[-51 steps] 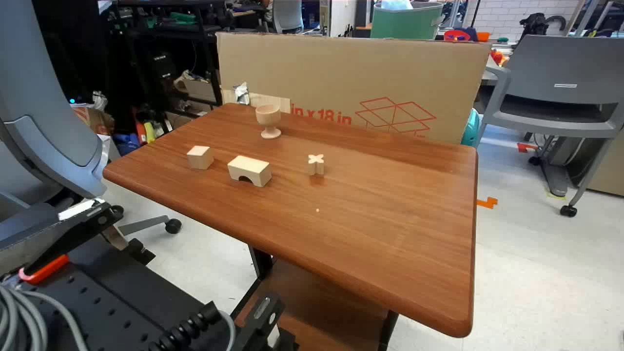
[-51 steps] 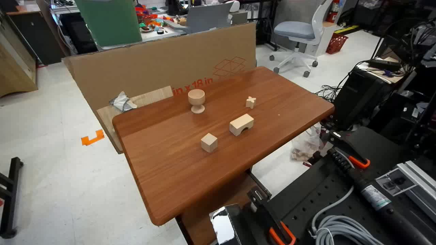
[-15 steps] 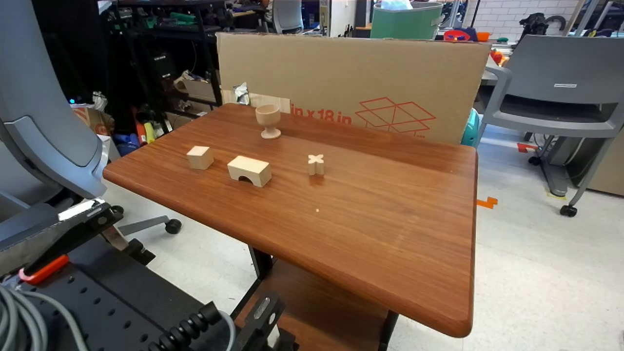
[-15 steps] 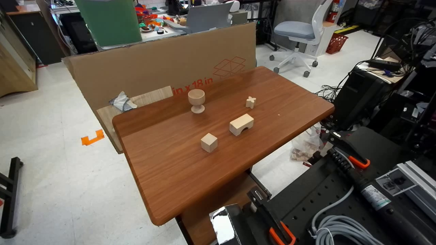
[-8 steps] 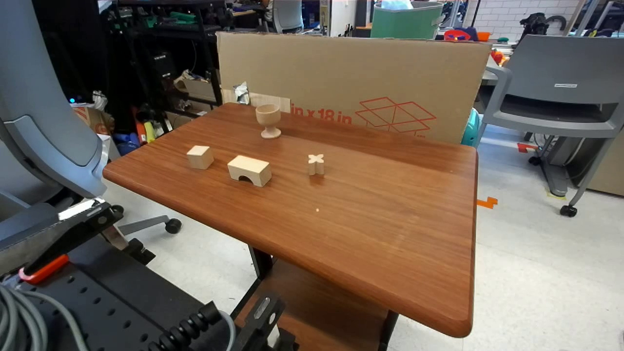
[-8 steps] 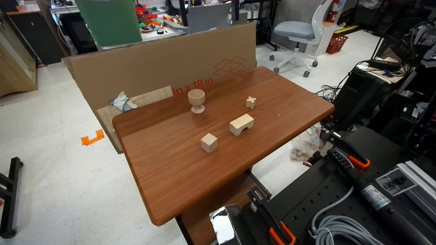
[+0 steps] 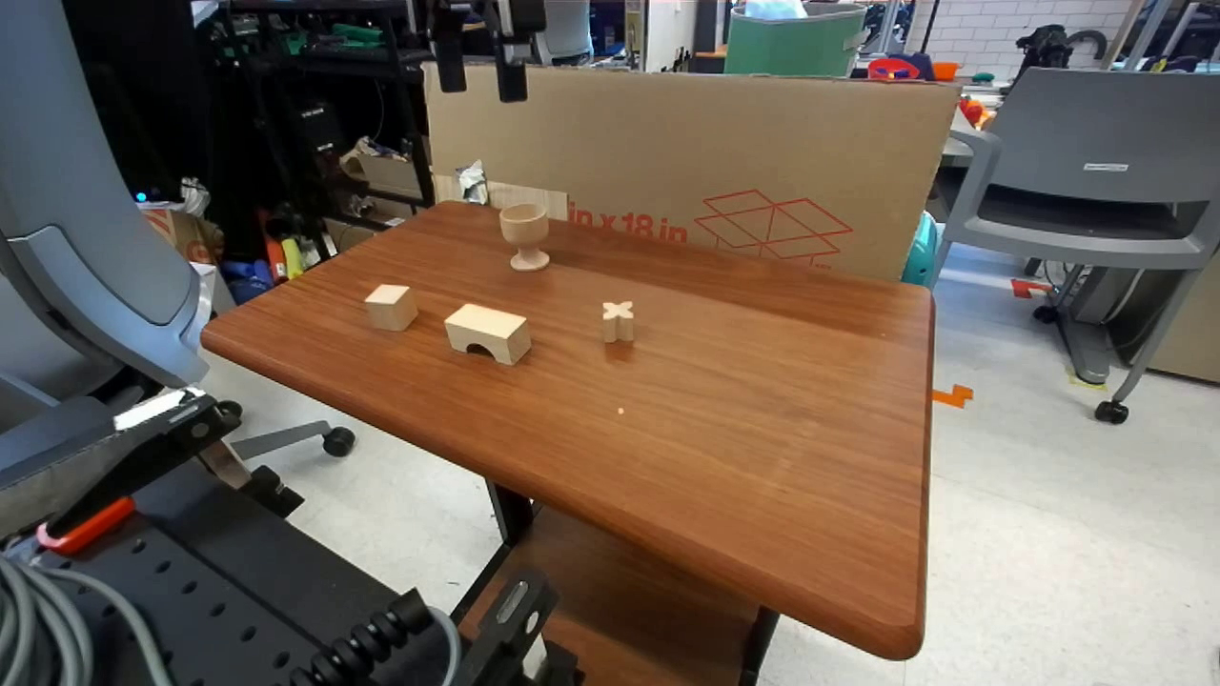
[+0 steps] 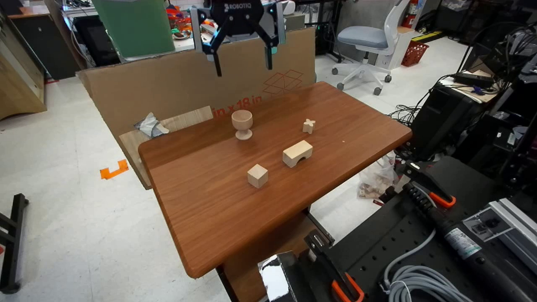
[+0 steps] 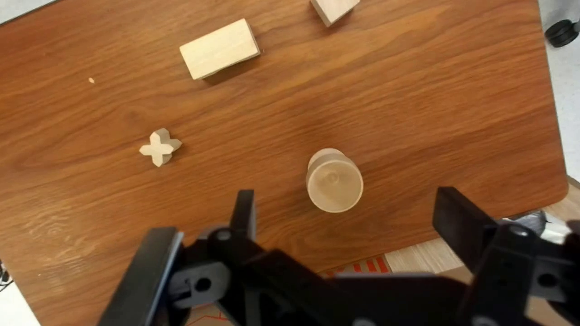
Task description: Pick up the wooden cup and move it to the right.
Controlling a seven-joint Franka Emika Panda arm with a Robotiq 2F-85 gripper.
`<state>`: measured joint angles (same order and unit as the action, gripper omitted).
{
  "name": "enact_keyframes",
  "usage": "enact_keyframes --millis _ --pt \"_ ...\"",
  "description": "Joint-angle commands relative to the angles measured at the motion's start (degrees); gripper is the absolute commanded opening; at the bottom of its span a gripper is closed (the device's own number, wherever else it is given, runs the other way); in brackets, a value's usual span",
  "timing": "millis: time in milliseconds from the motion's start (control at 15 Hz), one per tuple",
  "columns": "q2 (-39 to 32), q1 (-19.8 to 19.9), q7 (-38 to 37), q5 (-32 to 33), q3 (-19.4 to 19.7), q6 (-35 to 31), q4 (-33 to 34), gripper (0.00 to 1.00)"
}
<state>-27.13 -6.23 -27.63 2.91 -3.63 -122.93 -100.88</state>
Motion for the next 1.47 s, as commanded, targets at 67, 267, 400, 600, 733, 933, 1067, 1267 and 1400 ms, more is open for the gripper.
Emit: enact_keyframes --millis 67,267,400,600,733,933,1067,1267,1400 --pt "-7.01 -3.05 -0.72 0.39 2.56 1.80 7.11 1.00" --pt "-10.32 -4.50 -1.28 1.39 4.03 1.41 9.73 1.00" --pt "-12.40 -5.24 -1.50 1.48 4.89 1.67 11.55 1.00" --pt "-15.35 -5.76 -1.80 1.08 5.77 2.51 14.08 1.00" --pt "-17.00 -5.99 -2.06 0.99 6.32 3.00 15.41 1.00" --pt "-19.58 -5.98 -2.34 0.69 6.82 4.10 17.58 1.00" --pt "-21.21 -5.95 -2.59 0.45 6.97 5.49 19.26 1.00" --pt "-23.09 -6.12 -2.86 0.25 6.84 7.86 21.63 1.00" --pt "-23.89 -6.23 -2.88 0.00 6.60 8.99 22.85 0.72"
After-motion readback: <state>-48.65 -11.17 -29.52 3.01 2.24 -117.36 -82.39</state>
